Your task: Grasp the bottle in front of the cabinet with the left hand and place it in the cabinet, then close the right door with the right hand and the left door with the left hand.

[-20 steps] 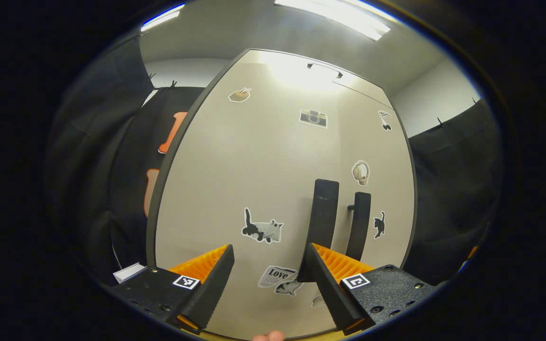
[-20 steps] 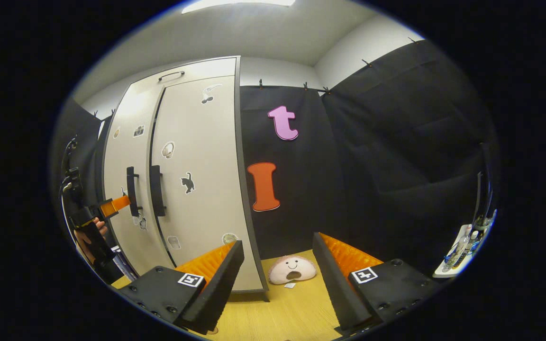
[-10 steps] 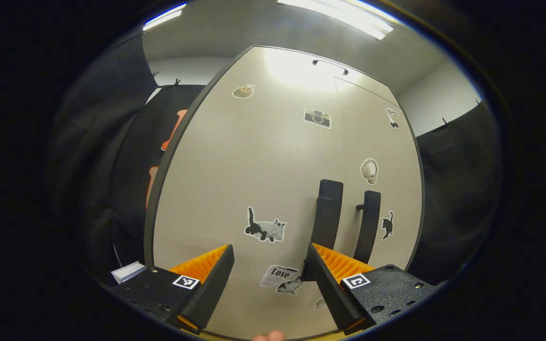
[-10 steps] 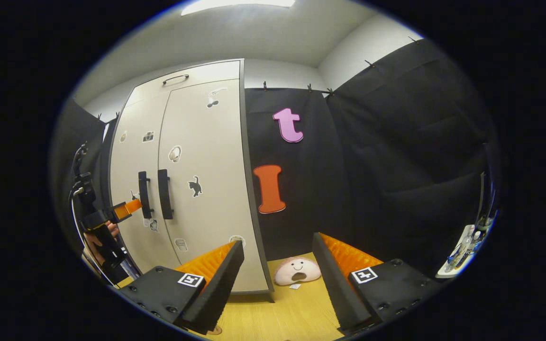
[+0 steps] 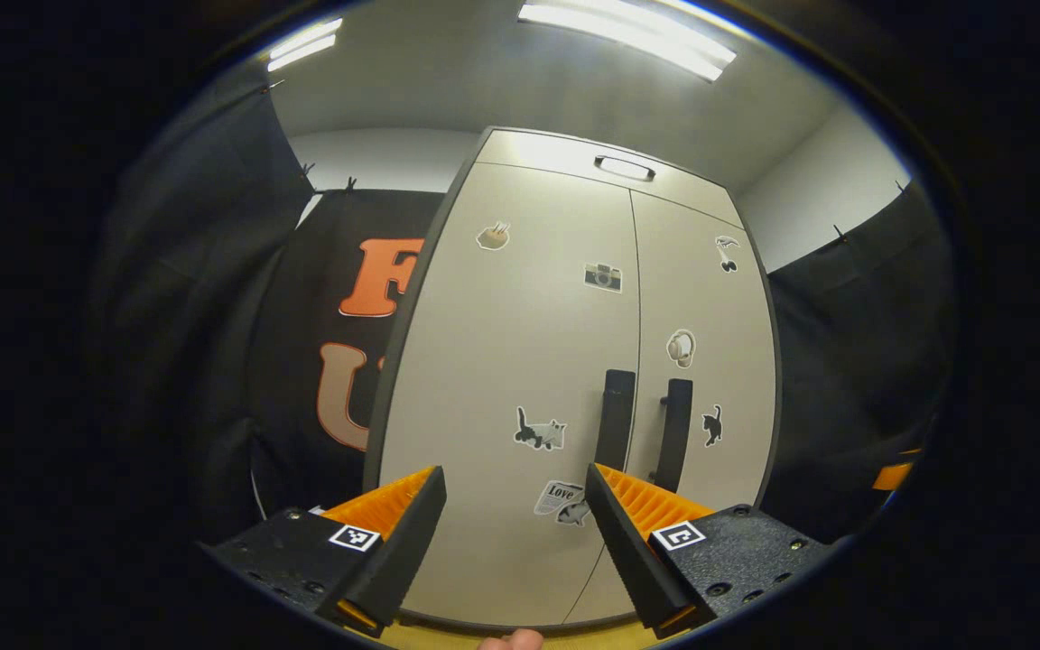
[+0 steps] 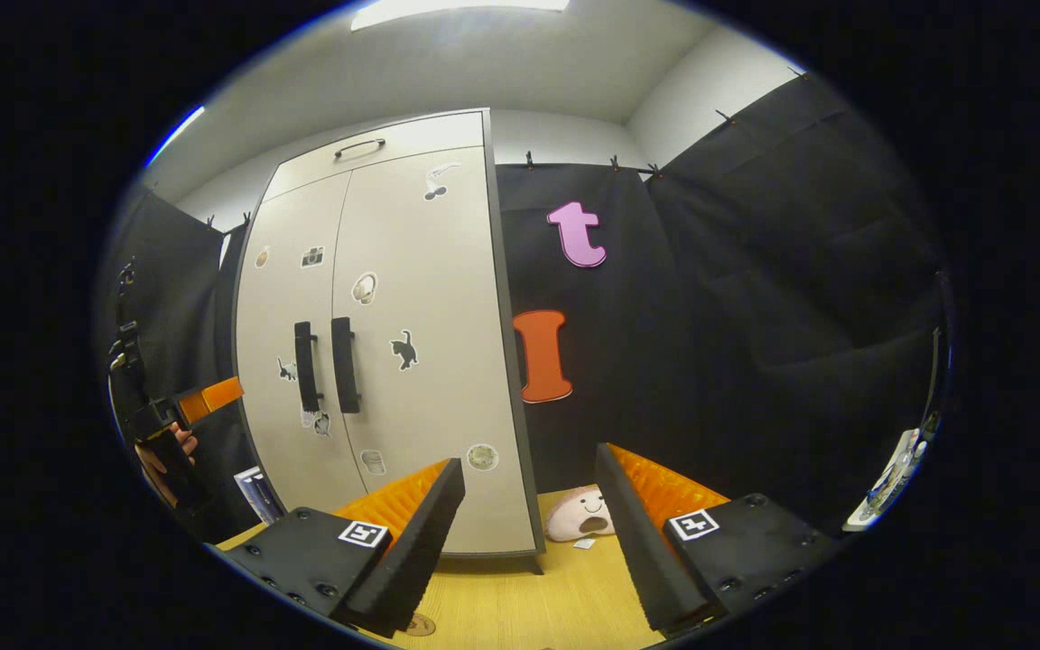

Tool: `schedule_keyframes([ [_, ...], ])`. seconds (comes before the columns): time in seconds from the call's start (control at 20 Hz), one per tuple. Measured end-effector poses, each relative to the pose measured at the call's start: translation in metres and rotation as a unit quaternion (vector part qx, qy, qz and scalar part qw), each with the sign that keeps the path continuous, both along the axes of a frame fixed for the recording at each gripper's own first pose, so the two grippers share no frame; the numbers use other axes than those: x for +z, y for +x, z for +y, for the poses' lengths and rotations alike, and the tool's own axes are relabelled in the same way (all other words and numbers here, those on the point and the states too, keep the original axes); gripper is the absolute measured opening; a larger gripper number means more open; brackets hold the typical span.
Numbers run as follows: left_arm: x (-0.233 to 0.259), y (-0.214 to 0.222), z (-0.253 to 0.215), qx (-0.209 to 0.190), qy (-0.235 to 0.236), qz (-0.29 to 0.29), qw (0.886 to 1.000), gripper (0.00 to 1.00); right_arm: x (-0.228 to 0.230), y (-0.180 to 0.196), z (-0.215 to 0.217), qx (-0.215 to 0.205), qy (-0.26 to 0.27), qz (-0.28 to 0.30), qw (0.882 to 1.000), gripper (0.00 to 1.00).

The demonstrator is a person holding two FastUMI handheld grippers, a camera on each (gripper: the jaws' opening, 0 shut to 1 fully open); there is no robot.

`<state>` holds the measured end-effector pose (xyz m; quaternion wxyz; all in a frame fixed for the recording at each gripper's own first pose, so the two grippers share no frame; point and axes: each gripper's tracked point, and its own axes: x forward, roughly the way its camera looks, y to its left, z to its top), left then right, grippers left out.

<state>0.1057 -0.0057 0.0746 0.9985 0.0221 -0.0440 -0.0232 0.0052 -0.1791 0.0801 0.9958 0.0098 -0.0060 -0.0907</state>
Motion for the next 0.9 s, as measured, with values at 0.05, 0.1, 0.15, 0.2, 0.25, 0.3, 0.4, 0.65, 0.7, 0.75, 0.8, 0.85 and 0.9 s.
schedule_keyframes([
  [0.05, 0.001, -0.011, 0.003, 0.003, 0.000, -0.001, 1.000, 0.94, -0.002, 0.001, 0.005, 0.008, 0.003, 0.001, 1.000, 0.97],
  [0.1, 0.001, -0.022, 0.007, 0.009, 0.000, -0.002, 1.000, 0.94, -0.003, 0.003, 0.011, 0.018, 0.006, 0.002, 1.000, 0.97],
  [0.15, 0.001, -0.032, 0.013, 0.017, -0.002, -0.002, 1.000, 0.94, -0.005, 0.004, 0.017, 0.026, 0.007, 0.003, 1.000, 0.97],
  [0.2, 0.001, -0.043, 0.018, 0.024, -0.004, -0.001, 1.000, 0.94, -0.006, 0.005, 0.022, 0.032, 0.007, 0.005, 0.999, 0.97],
  [0.25, 0.000, -0.053, 0.022, 0.031, -0.007, 0.001, 0.999, 0.94, -0.007, 0.006, 0.026, 0.038, 0.005, 0.006, 0.999, 0.97],
  [0.3, -0.002, -0.063, 0.027, 0.039, -0.008, 0.005, 0.999, 0.94, -0.008, 0.006, 0.030, 0.044, 0.005, 0.006, 0.999, 0.97],
  [0.4, -0.005, -0.081, 0.037, 0.055, -0.005, 0.006, 0.998, 0.95, -0.011, 0.007, 0.039, 0.055, 0.010, 0.008, 0.998, 0.97],
  [0.65, -0.019, -0.118, 0.057, 0.100, 0.008, 0.016, 0.995, 0.94, -0.020, 0.006, 0.046, 0.065, 0.013, 0.018, 0.998, 0.97],
  [0.7, -0.020, -0.123, 0.056, 0.102, 0.004, 0.018, 0.995, 0.94, -0.022, 0.005, 0.046, 0.066, 0.012, 0.018, 0.998, 0.97],
  [0.75, -0.022, -0.126, 0.055, 0.102, 0.001, 0.018, 0.995, 0.94, -0.024, 0.005, 0.046, 0.064, 0.009, 0.018, 0.998, 0.97],
  [0.8, -0.022, -0.128, 0.056, 0.103, 0.001, 0.017, 0.995, 0.94, -0.026, 0.003, 0.046, 0.064, 0.007, 0.018, 0.998, 0.97],
  [0.85, -0.022, -0.131, 0.055, 0.106, 0.004, 0.015, 0.994, 0.94, -0.027, 0.002, 0.047, 0.066, 0.005, 0.017, 0.998, 0.97],
  [0.9, -0.021, -0.134, 0.056, 0.108, 0.007, 0.013, 0.994, 0.94, -0.028, 0.000, 0.049, 0.068, 0.003, 0.016, 0.998, 0.97],
])
